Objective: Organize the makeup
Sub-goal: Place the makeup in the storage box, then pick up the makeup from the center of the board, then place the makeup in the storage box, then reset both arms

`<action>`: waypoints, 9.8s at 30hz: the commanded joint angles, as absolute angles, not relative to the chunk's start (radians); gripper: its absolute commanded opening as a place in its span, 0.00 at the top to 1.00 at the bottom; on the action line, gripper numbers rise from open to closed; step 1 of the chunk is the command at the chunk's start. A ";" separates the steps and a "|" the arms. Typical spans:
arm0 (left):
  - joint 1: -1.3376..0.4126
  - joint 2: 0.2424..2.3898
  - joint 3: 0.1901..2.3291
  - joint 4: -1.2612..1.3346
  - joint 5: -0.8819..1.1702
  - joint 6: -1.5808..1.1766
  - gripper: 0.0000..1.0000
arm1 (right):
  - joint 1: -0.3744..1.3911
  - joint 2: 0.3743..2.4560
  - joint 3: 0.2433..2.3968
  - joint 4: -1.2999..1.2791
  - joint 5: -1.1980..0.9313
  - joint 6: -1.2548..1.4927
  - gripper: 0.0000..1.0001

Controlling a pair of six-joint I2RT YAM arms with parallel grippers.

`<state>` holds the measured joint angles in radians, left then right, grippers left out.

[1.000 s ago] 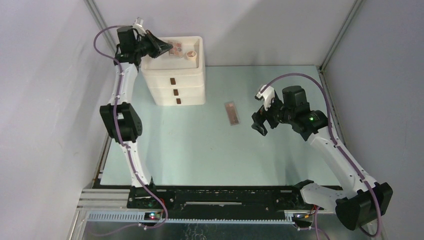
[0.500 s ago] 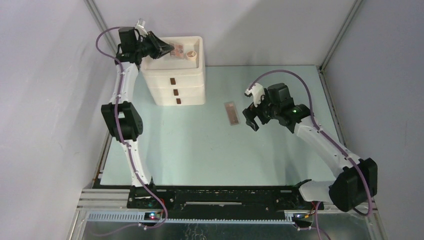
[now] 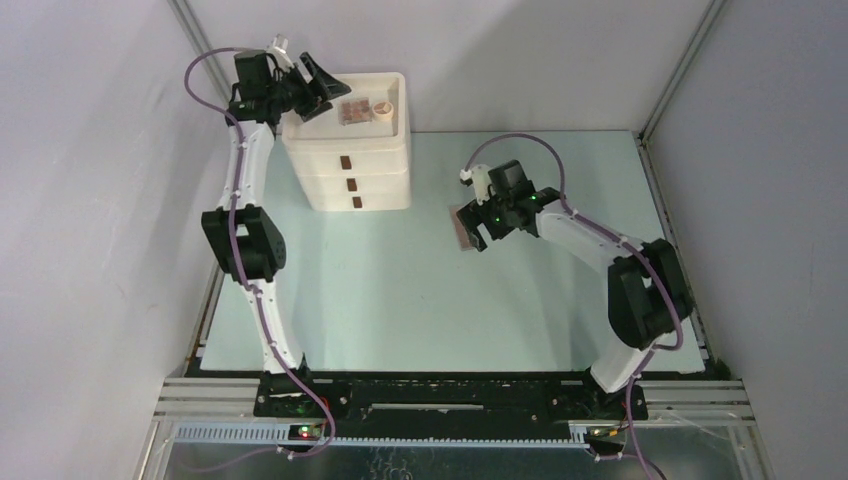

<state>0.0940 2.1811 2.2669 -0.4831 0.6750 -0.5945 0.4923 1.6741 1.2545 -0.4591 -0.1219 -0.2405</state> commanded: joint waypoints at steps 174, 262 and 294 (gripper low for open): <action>0.219 1.654 1.320 0.331 0.231 -1.081 0.97 | 0.429 1.008 0.970 -0.482 -0.361 -0.511 0.00; 0.096 1.374 1.365 -0.166 0.182 -0.603 0.00 | 0.428 0.993 0.971 -0.463 -0.320 -0.496 0.00; 0.085 0.514 0.697 -0.149 0.273 -0.003 0.00 | 0.385 0.686 0.939 -0.538 0.042 -0.207 0.00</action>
